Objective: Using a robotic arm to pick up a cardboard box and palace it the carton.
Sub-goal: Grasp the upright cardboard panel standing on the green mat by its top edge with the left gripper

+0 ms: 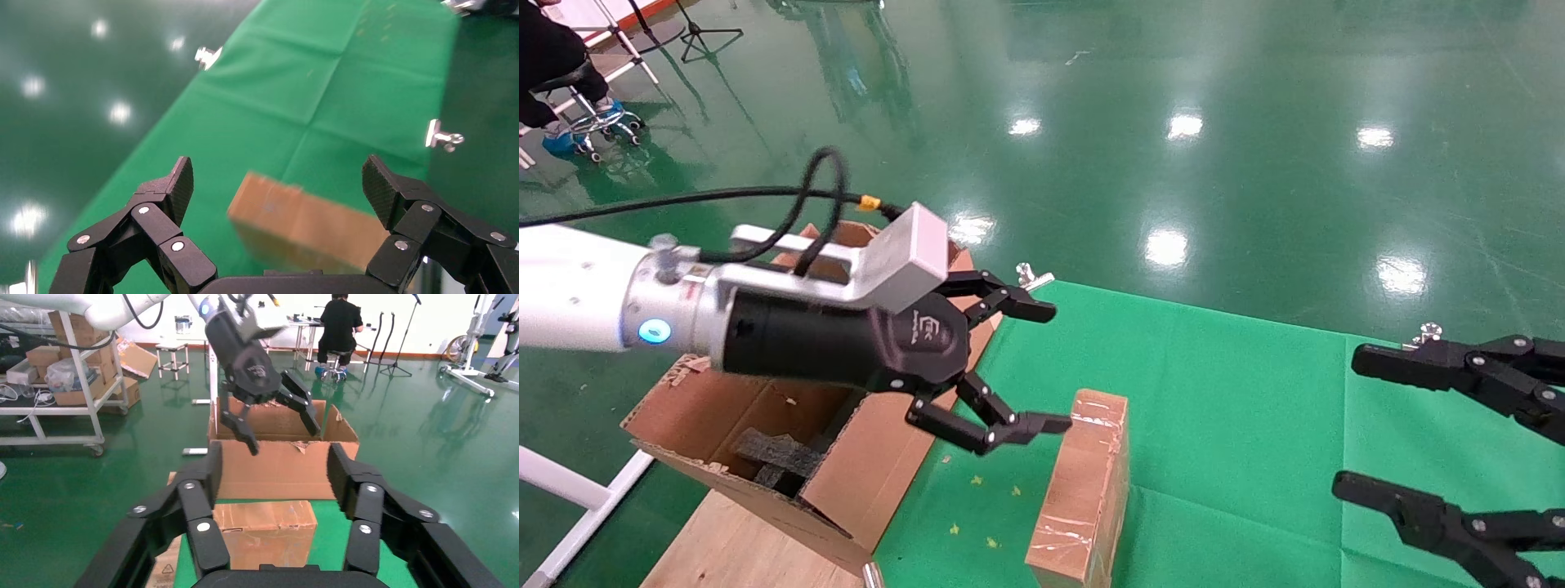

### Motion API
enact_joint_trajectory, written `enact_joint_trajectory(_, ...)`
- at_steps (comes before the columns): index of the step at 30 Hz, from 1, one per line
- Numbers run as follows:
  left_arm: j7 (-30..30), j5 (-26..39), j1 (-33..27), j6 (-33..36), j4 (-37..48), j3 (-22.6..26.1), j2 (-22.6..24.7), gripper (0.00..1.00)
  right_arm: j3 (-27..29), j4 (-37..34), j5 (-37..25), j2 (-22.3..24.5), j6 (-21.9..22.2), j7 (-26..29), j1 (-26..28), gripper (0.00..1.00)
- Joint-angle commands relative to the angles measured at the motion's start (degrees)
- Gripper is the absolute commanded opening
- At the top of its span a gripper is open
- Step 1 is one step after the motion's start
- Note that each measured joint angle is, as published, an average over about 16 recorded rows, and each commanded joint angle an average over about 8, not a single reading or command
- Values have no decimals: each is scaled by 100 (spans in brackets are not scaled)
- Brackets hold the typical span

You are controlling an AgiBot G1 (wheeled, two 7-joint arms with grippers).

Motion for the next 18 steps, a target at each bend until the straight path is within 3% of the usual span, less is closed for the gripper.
enact_joint_trajectory(1, -357, 260, -153, -81, -42, 90, -24, 100, 0, 0, 0, 0, 0, 0, 0, 0)
enact_joint_trajectory(10, -3643, 1952, -1591, 502, 209, 1183, 840, 100, -2, -1, 1, 1, 0, -1, 1, 0)
enact_joint_trajectory(18, -5175, 2109, -2484, 688, 624, 2466, 1690, 100, -3, -1, 2, 1, 1, -2, 1, 0)
